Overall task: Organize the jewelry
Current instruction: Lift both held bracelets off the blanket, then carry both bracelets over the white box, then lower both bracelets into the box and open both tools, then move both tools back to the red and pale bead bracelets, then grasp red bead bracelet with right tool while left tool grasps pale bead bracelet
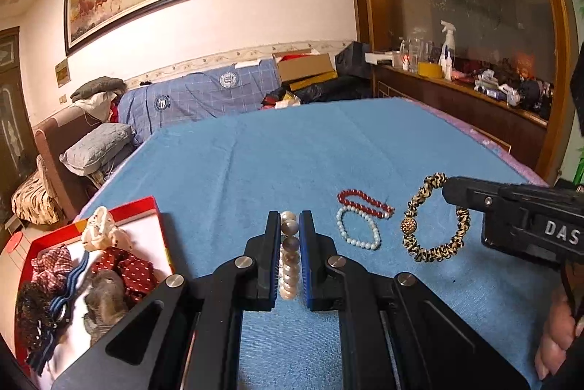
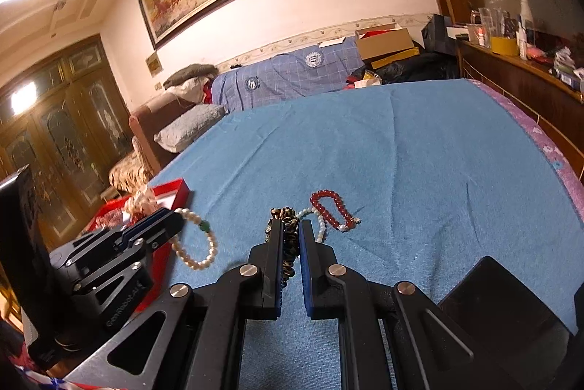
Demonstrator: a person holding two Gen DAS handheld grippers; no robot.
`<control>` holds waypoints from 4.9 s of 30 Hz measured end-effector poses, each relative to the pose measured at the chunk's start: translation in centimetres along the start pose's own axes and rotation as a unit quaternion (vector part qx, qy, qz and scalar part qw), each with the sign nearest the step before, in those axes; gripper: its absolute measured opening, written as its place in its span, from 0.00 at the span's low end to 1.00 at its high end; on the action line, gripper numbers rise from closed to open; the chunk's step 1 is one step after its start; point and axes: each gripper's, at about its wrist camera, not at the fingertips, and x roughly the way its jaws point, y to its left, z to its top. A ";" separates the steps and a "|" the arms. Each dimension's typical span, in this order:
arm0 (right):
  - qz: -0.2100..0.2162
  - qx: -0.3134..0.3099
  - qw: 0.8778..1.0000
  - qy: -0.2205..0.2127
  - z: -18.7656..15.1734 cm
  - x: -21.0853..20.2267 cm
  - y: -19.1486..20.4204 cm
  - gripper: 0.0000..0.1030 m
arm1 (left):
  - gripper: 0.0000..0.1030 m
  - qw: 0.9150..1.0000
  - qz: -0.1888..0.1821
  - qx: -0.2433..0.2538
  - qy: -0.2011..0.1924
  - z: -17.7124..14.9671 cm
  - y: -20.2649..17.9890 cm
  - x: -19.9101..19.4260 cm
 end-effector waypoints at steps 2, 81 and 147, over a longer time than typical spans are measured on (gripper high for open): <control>0.004 0.014 1.000 -0.003 0.2 -0.2 -0.3 0.08 | 0.09 1.000 -0.003 -0.004 -0.009 0.4 0.3 -1.2; 0.130 -0.129 0.975 0.129 -5.8 12.9 23.4 0.12 | 0.09 0.967 0.161 -0.182 0.082 -8.5 21.9 -6.8; 0.017 0.165 0.986 0.020 2.5 3.1 -6.1 0.25 | 0.30 0.956 -0.104 -0.080 0.261 2.7 -1.5 14.9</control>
